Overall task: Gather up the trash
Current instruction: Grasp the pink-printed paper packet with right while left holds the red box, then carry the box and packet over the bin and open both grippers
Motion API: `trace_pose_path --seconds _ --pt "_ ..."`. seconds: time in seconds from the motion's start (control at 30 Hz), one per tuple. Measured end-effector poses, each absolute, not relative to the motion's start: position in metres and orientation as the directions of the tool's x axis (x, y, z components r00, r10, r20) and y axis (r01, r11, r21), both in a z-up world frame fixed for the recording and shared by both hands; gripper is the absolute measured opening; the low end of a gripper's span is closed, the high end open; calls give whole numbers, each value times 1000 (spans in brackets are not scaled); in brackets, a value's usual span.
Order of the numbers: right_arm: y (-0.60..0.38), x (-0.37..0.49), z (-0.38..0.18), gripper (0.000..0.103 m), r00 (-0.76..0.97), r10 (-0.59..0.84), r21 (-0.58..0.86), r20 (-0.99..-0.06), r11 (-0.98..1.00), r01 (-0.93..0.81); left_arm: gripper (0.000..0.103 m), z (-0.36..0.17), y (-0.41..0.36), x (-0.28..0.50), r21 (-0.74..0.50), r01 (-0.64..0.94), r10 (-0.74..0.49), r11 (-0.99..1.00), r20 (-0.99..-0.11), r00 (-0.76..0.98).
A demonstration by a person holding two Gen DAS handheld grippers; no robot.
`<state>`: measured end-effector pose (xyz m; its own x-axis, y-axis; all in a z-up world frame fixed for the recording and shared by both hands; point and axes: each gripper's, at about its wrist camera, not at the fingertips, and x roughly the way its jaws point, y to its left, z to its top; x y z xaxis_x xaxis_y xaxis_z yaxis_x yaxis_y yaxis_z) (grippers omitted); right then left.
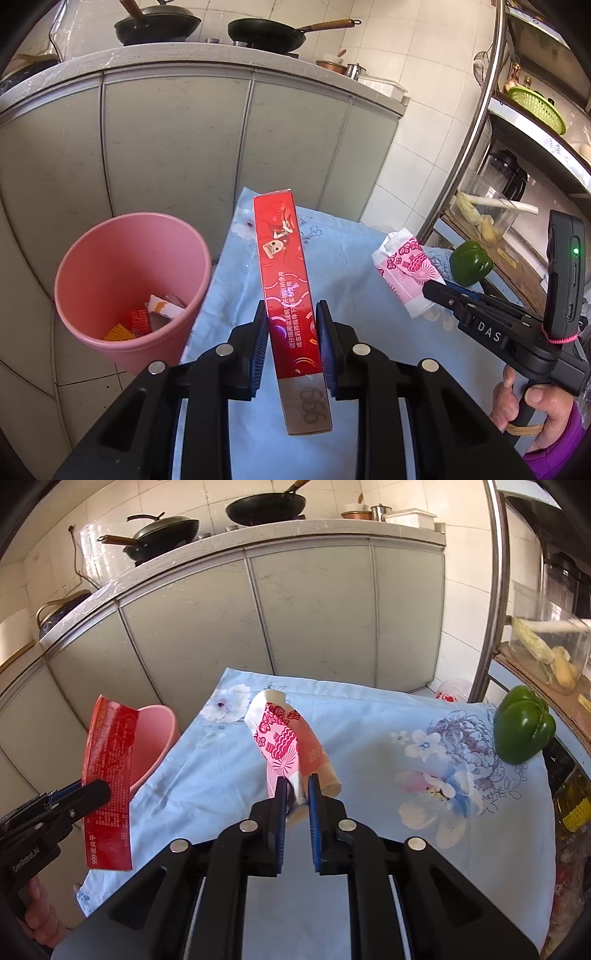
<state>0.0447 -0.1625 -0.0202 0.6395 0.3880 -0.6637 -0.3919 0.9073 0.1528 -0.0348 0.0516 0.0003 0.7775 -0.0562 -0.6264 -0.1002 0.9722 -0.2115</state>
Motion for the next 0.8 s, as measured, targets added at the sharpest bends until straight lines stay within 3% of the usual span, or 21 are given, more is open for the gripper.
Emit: trace_pose_path --seconds 0.27,0.8 --pt "-125 33 -13 12 611 450 154 -651 867 -474 25 14 103 -50 -193 -223 69 956 -589 805" --pt "-14 52 -2 12 472 599 203 -647 731 -651 25 3 181 -41 -187 -405 217 895 -611 761"
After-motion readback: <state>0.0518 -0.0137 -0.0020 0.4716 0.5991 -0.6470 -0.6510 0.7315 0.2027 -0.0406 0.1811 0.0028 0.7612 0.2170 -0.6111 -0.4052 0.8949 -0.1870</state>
